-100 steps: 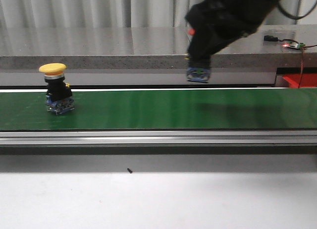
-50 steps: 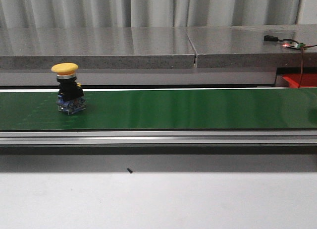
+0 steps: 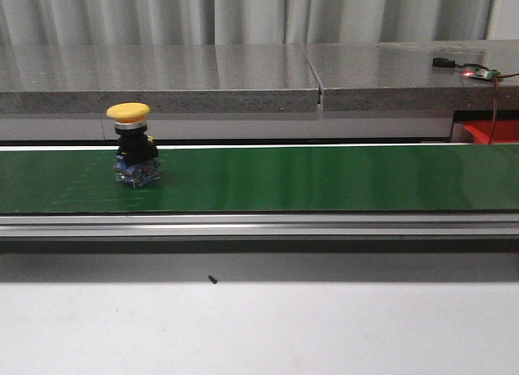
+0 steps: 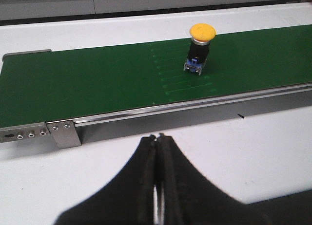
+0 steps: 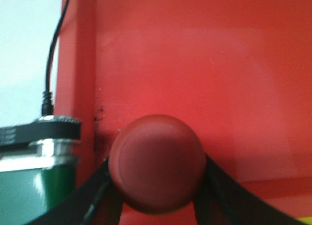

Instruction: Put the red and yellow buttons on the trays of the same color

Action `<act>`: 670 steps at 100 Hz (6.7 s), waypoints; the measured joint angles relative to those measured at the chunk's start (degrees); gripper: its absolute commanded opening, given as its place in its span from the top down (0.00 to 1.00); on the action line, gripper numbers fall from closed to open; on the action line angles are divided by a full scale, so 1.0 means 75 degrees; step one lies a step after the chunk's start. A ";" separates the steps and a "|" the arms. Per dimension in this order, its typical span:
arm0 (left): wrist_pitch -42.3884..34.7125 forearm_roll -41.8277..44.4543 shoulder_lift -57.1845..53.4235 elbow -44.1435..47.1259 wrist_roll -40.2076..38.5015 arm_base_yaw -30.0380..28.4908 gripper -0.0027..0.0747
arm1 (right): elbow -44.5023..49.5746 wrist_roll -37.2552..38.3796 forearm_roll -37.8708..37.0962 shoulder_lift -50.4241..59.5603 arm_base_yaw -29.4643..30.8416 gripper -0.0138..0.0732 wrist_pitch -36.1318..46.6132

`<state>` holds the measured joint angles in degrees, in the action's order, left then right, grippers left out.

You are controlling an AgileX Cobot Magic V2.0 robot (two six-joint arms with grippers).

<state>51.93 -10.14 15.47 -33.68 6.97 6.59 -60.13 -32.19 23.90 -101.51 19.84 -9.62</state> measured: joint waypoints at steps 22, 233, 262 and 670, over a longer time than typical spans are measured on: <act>0.0000 0.0000 0.0000 0.0000 0.0000 0.0000 0.99 | 0.0000 0.0000 0.0165 -0.0415 0.0000 0.68 0.0239; 0.0000 0.0000 0.0000 0.0000 0.0000 0.0000 0.99 | 0.0928 -0.1051 0.0074 0.2814 -0.5309 0.16 -0.2145; 0.0000 0.0000 0.0000 0.0000 0.0000 0.0000 0.99 | -0.0404 -0.1097 0.0123 0.1321 -0.5984 0.16 -0.2550; 0.0000 0.0000 0.0000 0.0000 0.0000 0.0000 0.99 | 0.2742 -0.1641 0.3049 0.5004 -0.0876 0.91 -0.0949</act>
<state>51.93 -10.14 15.47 -33.68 6.97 6.59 -39.57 -44.50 46.76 -63.98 13.26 -16.74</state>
